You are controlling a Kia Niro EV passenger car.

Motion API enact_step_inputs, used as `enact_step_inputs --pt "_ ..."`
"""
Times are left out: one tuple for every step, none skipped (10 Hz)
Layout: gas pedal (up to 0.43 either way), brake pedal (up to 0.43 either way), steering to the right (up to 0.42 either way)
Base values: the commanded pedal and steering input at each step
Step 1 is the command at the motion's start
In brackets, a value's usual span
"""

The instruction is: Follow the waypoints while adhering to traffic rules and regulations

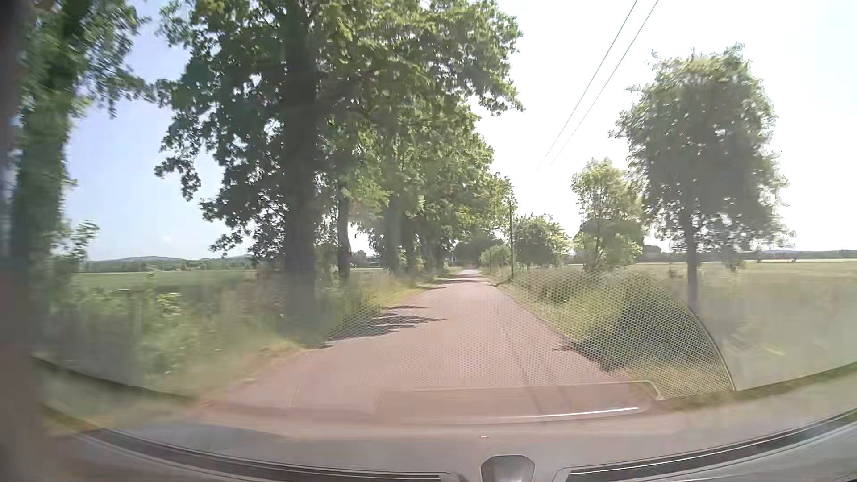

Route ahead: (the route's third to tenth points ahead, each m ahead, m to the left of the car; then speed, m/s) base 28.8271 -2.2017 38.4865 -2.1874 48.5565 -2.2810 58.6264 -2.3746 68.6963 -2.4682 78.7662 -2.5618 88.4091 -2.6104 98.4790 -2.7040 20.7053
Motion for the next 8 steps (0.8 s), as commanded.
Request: enact_step_inputs --pt "0.248 0.006 0.006" --pt "0.248 0.006 0.007" --pt "0.248 0.006 0.008" --pt "0.248 0.006 0.007" --pt "0.260 0.006 0.006" --pt "0.260 0.006 0.005" --pt "0.260 0.006 0.003" --pt "0.260 0.006 0.001"
